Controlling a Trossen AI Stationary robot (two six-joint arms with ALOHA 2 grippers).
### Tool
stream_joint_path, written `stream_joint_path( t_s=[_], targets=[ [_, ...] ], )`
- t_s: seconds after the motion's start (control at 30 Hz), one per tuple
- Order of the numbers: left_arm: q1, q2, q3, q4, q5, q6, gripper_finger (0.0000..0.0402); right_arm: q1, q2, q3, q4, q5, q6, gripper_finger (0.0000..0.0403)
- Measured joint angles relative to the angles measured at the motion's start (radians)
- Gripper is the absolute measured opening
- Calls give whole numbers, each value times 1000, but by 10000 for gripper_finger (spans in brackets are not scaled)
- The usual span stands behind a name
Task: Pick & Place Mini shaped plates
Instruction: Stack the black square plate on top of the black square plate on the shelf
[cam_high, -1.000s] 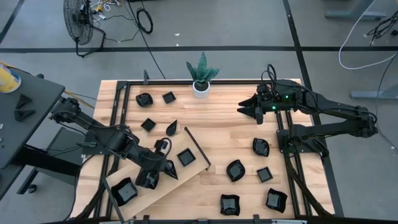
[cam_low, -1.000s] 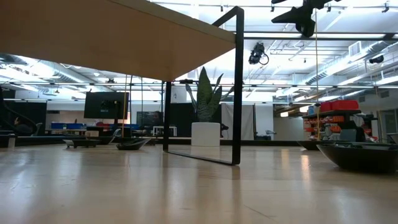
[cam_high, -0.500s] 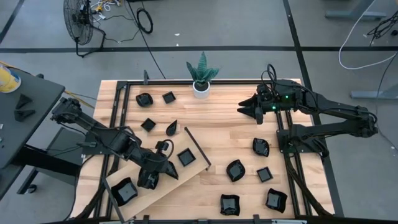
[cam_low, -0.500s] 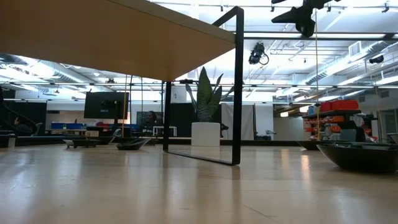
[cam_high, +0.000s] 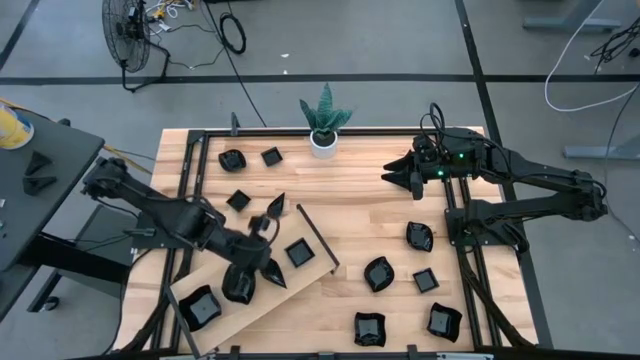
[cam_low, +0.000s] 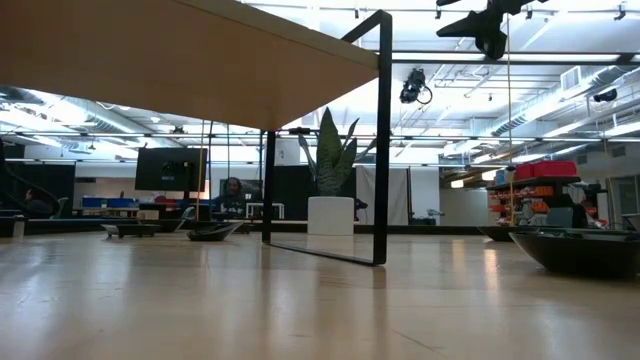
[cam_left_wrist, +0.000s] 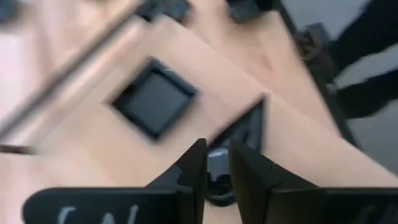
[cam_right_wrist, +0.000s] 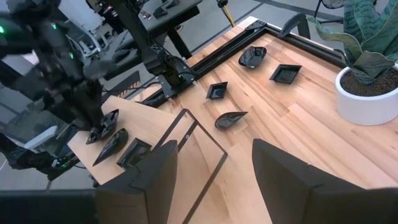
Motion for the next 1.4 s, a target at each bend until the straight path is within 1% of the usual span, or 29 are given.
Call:
stream_joint_path(
  t_s=[0.07, 0.2, 0.3, 0.37, 0.6, 0.77, 1.1, 1.3, 1.4],
  targets=[
    [21, 0, 33, -30, -54, 20, 76, 0, 0, 0, 0, 0, 0, 210],
    [77, 0, 71, -37, -173, 20, 88, 0, 0, 0, -1, 0, 0, 210],
    [134, 0, 73, -44, -209, -20, 105, 0, 0, 0, -1, 0, 0, 210],
    [176, 0, 73, -58, -210, -78, 120, 0, 0, 0, -2, 0, 0, 210],
    [341, -2, 73, -181, -191, -270, 188, 0, 0, 0, -2, 0, 7, 210],
    [429, -9, 73, -271, -166, -273, 220, 0, 0, 0, -2, 0, 7, 210],
    [573, -9, 72, -355, -142, -214, 225, 0, 0, 0, -2, 0, 0, 210],
    [693, -6, 72, -394, -142, -239, 223, 0, 0, 0, -2, 0, 0, 210],
    [747, 1, 72, -429, -117, -238, 218, 0, 0, 0, -2, 0, -5, 210]
  ],
)
